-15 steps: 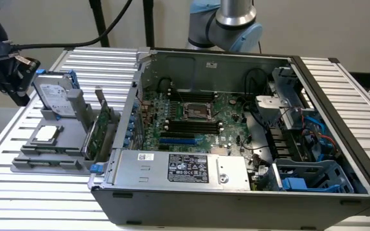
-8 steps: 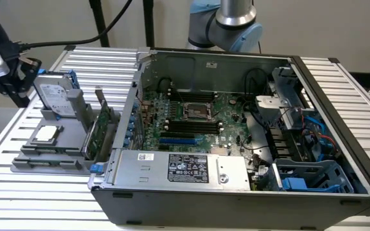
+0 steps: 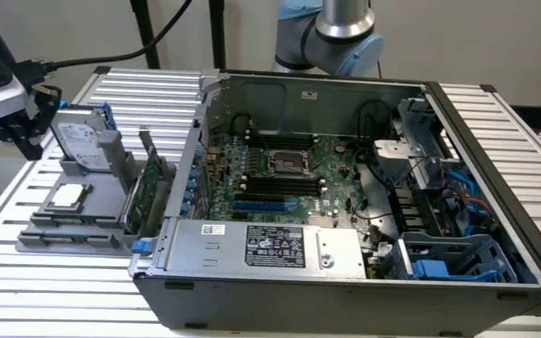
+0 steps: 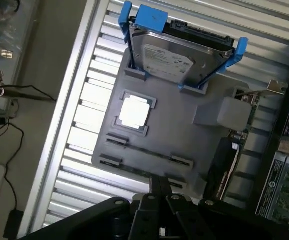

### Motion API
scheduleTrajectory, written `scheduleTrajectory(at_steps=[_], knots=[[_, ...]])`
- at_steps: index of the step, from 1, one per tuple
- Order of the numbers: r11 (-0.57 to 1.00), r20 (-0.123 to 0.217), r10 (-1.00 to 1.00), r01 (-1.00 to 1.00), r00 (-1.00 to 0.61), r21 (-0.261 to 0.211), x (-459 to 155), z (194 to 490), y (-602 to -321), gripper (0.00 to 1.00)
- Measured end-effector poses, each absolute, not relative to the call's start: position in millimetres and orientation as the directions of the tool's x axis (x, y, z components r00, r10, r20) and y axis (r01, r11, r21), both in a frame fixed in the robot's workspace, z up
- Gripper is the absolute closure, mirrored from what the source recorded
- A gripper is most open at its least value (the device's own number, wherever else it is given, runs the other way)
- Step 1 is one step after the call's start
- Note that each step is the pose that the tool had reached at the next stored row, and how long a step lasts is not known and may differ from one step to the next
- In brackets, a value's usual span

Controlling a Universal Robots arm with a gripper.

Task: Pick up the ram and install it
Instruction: 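Reach for the ram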

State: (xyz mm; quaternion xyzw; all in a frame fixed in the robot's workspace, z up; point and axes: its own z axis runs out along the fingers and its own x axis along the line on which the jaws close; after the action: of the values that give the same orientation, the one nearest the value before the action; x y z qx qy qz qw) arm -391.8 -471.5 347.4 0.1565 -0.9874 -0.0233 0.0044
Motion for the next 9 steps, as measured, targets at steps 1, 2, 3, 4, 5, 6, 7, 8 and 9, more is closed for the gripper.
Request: scheduleTrajectory(at_steps=[1,2,3,4,5,6,7,8,9], knots=[[0.944,0.002,-0.328,-0.327,-0.945,0.048,-391.8,346.7,-471.5,1.0],[0.938,0.003,-0.344,-0.344,-0.939,0.048,-391.8,346.3,-471.5,1.0],[0.931,0.004,-0.362,-0.361,-0.932,0.048,-391.8,345.8,-471.5,1.0],[0.925,0.006,-0.378,-0.378,-0.926,0.049,-391.8,345.3,-471.5,1.0],[0.918,0.007,-0.395,-0.395,-0.919,0.049,-391.8,344.8,-471.5,1.0],[0.91,0.008,-0.412,-0.411,-0.911,0.05,-391.8,344.4,-471.5,1.0],[0.903,0.009,-0.428,-0.427,-0.904,0.05,-391.8,343.9,-471.5,1.0],[0.895,0.01,-0.445,-0.444,-0.896,0.051,-391.8,343.4,-471.5,1.0],[0.887,0.012,-0.46,-0.459,-0.888,0.052,-391.8,342.9,-471.5,1.0]])
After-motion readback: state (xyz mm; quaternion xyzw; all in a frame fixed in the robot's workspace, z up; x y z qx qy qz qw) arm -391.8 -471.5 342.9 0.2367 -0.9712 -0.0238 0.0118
